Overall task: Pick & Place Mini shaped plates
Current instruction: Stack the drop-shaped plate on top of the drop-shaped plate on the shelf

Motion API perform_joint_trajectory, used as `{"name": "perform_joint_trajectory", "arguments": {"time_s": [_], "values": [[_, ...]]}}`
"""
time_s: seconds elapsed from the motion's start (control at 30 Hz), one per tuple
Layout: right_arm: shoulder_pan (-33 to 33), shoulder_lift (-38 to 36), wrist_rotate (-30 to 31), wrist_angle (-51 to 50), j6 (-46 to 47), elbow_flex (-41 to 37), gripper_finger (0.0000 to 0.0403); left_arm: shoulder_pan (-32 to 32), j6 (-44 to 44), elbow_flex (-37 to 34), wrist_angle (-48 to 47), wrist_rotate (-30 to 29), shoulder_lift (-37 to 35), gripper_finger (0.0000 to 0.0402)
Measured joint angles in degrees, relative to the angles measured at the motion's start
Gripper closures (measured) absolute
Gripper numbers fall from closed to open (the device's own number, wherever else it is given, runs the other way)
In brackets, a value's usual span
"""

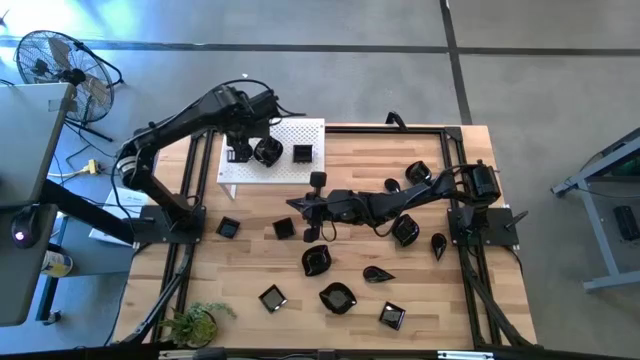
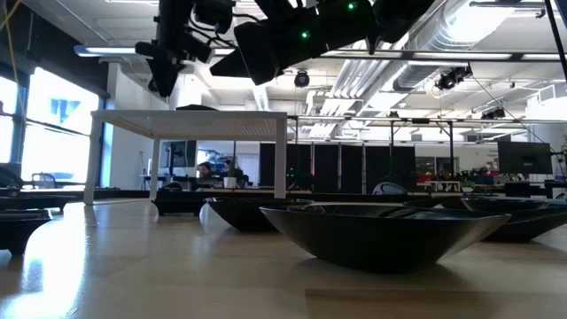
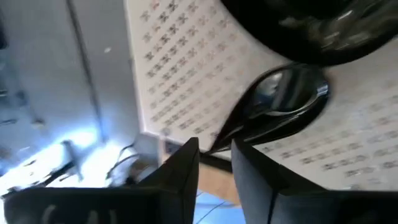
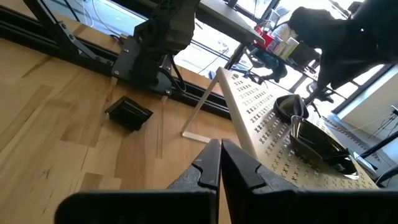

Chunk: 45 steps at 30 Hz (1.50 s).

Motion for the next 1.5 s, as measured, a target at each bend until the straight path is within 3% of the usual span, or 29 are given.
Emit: {"name": "perform_joint_trajectory", "arguments": {"time_s": [0.1, 0.23, 0.43, 0.63, 0.8, 1.2, 1.5], "values": [[0.00, 0.00, 0.02, -0.15, 0.01, 0.00, 0.0402, 0.00, 0.55, -1.22, 2.32, 4.16, -0.79, 0.0350], [0.00, 0.00, -0.07, -0.16, 0.76, 0.00, 0.0401, 2.77, 5.06, -4.18, 8.63, 4.61, -0.80, 0.0395], [0.00, 0.00, -0.16, -0.50, 0.91, -0.02, 0.0401, 8.30, 9.38, -5.81, 14.93, 10.28, -0.80, 0.0399], [0.00, 0.00, -0.17, -1.04, 1.58, -0.02, 0.0401, 9.18, 9.53, -5.90, 10.17, 13.41, -0.80, 0.0401], [0.00, 0.00, -0.17, -1.08, 1.88, -0.02, 0.0402, 8.94, 10.91, -7.40, 8.47, 19.40, -0.80, 0.0401], [0.00, 0.00, -0.20, -1.21, 1.95, -0.02, 0.0402, 8.98, 8.83, -11.90, 11.18, 15.26, -0.93, 0.0401], [0.00, 0.00, -0.19, -1.21, 1.95, -0.02, 0.0402, 8.99, -1.31, -10.28, 8.49, 11.65, -0.71, 0.0401]]}}
